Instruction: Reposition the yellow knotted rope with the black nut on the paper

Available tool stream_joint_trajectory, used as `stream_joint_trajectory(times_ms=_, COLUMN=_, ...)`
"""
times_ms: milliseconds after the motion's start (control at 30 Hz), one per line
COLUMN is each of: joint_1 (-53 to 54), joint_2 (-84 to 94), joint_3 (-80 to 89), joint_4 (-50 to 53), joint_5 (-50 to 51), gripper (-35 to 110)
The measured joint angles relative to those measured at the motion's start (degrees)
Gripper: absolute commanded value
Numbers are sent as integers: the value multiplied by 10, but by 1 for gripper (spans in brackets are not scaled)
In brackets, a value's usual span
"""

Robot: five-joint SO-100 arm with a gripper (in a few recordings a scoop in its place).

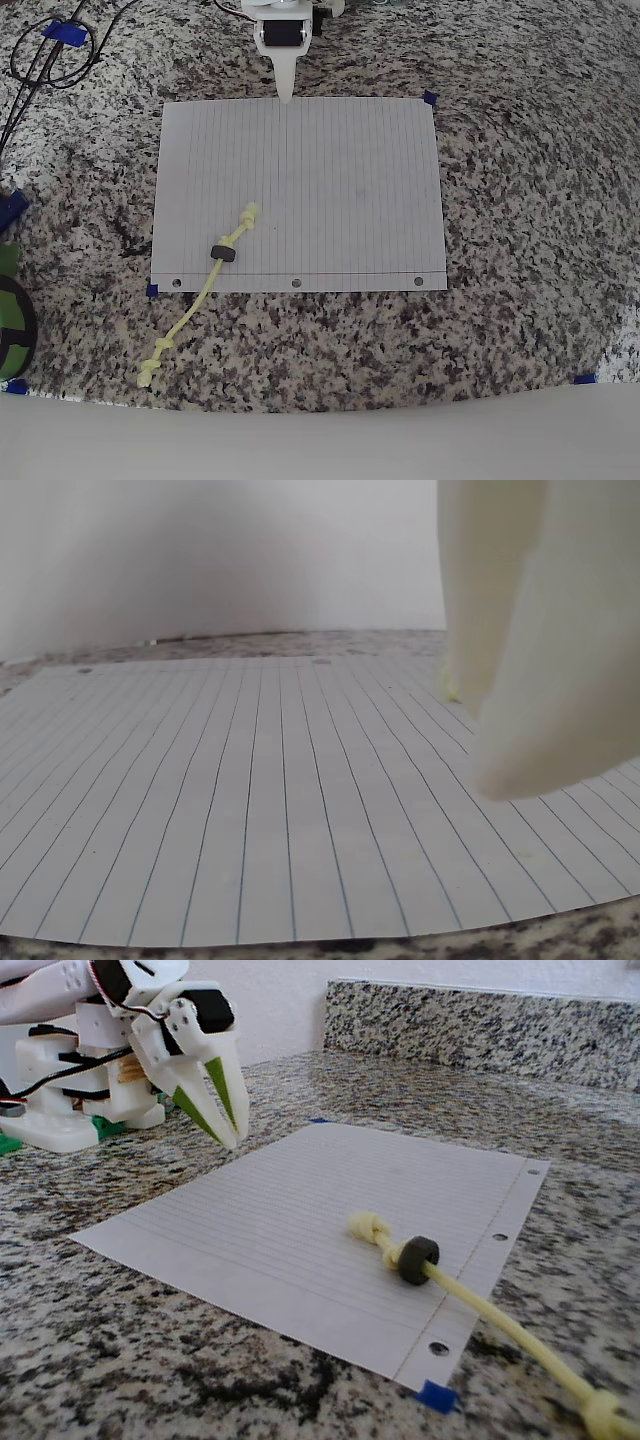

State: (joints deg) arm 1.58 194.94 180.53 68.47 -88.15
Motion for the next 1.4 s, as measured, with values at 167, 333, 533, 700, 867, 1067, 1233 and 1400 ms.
stream_joint_trajectory(times_ms=167, joint_1=0, joint_2=0, joint_3=0, joint_4=0, joint_5=0, gripper=13)
stream_joint_trajectory(times_ms=333, joint_1=0, joint_2=0, joint_3=0, joint_4=0, joint_5=0, gripper=13)
stream_joint_trajectory(times_ms=533, joint_1=0, joint_2=0, joint_3=0, joint_4=0, joint_5=0, gripper=13)
stream_joint_trajectory(times_ms=700, joint_1=0, joint_2=0, joint_3=0, joint_4=0, joint_5=0, gripper=13)
stream_joint_trajectory(times_ms=867, joint_1=-16, joint_2=0, joint_3=0, joint_4=0, joint_5=0, gripper=13)
stream_joint_trajectory(times_ms=1067, joint_1=-15, joint_2=0, joint_3=0, joint_4=0, joint_5=0, gripper=13)
stream_joint_trajectory(times_ms=1233, joint_1=-14, joint_2=-21, joint_3=-53, joint_4=-3, joint_5=0, gripper=13)
stream_joint_trajectory(times_ms=1400, joint_1=-5, joint_2=-107, joint_3=-133, joint_4=-23, joint_5=0, gripper=13)
